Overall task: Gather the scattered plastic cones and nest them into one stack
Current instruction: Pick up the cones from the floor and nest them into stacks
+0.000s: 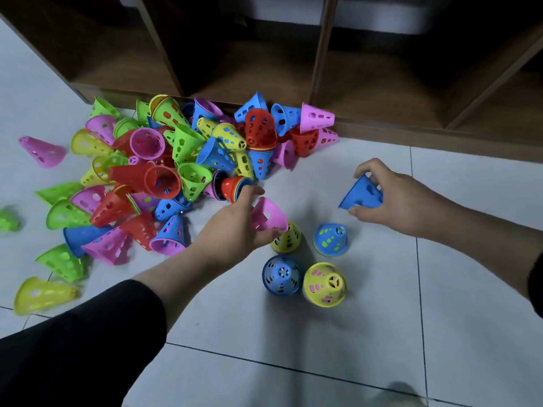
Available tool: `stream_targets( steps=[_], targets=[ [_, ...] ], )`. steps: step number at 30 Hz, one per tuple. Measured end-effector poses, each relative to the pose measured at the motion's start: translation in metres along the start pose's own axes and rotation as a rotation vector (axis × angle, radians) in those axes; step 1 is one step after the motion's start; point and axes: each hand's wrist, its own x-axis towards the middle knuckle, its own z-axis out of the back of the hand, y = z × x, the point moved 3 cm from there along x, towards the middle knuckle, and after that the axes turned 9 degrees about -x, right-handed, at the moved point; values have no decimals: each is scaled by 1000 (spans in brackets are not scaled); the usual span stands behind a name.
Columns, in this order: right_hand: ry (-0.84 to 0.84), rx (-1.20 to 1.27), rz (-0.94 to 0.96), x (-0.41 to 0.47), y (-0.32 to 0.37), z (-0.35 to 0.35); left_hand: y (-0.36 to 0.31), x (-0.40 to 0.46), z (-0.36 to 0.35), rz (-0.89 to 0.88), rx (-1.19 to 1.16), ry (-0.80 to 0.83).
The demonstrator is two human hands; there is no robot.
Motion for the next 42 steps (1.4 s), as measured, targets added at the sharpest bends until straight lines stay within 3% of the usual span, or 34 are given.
stream_targets(
  steps=[7, 10, 14, 18, 24, 26, 29, 31, 36, 42],
  targets=[
    [191, -526, 142, -6, 9, -37, -11, 12, -25, -71, 509, 84],
    [252, -575, 166, 4, 18, -56, -5, 25, -41, -6, 496, 170],
    [210, -557, 154, 14, 24, -64, 1, 31, -48, 6, 224, 157],
    [-1, -395, 188, 30, 28, -52, 22, 17, -22, -108, 203, -149],
    [-74, -5, 42, 87, 59, -45, 78, 33, 17, 254, 103, -330],
    [-57, 162, -26, 112, 75, -47, 86, 44, 19, 492, -132, -340],
    [-57, 346, -104, 146, 100, -51, 89, 54, 10, 918, -867, -402],
    [-47, 391, -164, 164, 114, -54, 88, 61, 4, 1034, -1069, -403],
    [-89, 351, -365, 202, 130, -63, 90, 79, -8, 1073, -1289, -454],
    [-67, 177, -408, 228, 135, -70, 84, 93, -17, 1036, -1395, -435]
  ],
)
